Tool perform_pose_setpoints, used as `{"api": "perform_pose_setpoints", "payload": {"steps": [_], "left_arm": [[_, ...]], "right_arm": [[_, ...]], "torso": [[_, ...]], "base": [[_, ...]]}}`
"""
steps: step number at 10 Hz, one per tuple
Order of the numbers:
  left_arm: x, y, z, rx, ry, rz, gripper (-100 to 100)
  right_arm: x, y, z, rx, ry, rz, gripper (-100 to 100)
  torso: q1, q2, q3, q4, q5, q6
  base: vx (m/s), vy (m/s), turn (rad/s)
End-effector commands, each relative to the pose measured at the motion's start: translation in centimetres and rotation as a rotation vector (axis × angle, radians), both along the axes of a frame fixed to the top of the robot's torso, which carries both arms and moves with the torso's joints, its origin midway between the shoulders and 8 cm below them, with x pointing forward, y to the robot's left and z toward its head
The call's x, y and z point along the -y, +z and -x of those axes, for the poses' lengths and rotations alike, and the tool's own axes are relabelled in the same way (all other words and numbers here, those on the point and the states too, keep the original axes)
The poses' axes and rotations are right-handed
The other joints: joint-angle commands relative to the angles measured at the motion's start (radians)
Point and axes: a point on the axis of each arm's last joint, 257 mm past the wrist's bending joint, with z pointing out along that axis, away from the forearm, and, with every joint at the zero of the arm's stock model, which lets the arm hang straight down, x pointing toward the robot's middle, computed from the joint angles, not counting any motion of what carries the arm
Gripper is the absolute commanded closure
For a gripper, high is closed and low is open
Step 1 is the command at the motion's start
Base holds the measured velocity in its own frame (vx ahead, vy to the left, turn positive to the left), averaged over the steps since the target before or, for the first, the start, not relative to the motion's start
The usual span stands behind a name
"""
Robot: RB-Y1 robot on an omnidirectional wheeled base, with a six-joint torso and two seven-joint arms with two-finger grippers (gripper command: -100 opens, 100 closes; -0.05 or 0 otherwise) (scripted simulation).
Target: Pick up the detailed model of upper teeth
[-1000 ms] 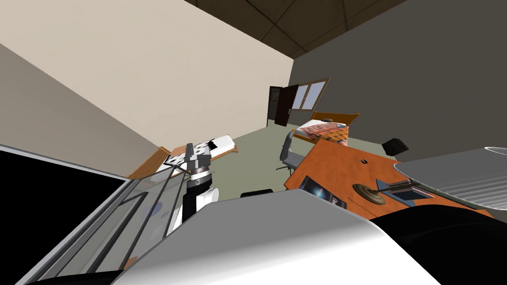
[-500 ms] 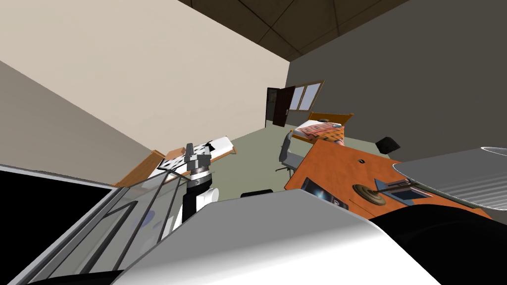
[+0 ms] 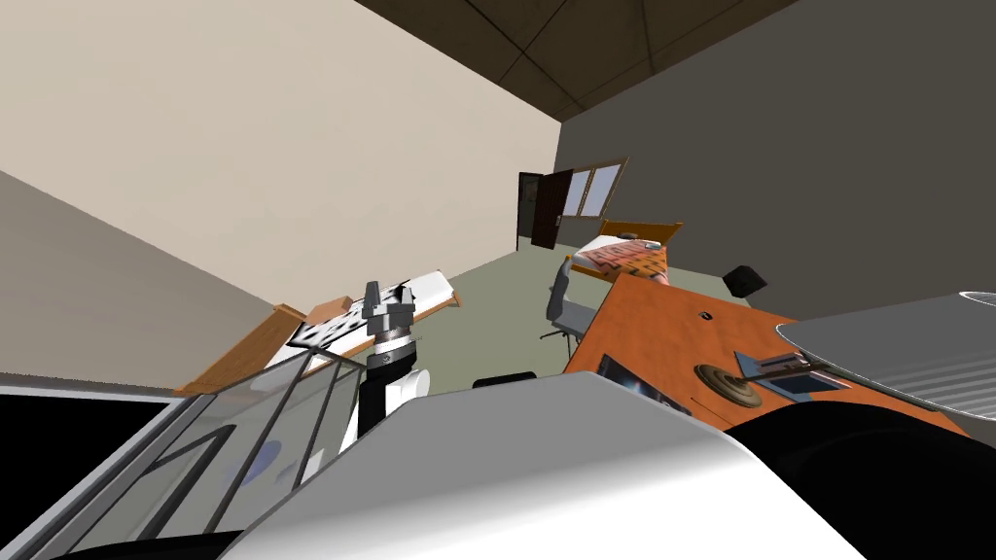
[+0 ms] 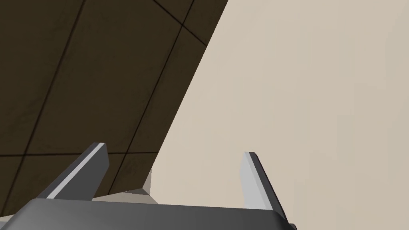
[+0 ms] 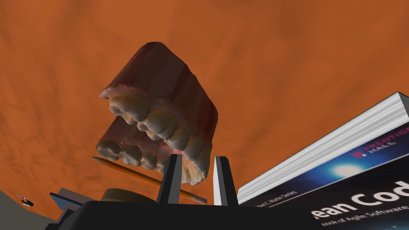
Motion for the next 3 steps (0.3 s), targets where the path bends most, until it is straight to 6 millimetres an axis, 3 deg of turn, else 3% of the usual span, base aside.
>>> {"api": "perform_pose_setpoints", "payload": {"steps": [1,2,3], "left_arm": [[0.0,0.0,0.0,0.0,0.0,0.0,0],[0.0,0.0,0.0,0.0,0.0,0.0,0],[0.0,0.0,0.0,0.0,0.0,0.0,0]], "right_arm": [[-0.1,0.41,0.99,0.0,0.016,0.005,100],[-0.06,0.27,0.6,-0.001,0.007,0.003,100],[-0.09,0.3,0.69,-0.002,0.011,0.004,0]], "torso": [[0.0,0.0,0.0,0.0,0.0,0.0],[0.0,-0.001,0.0,0.0,0.0,0.0],[0.0,0.002,0.001,0.001,0.0,-0.001]], "base": [[0.108,0.0,-0.076],[0.049,0.004,-0.022],[0.008,0.001,0.005]]}}
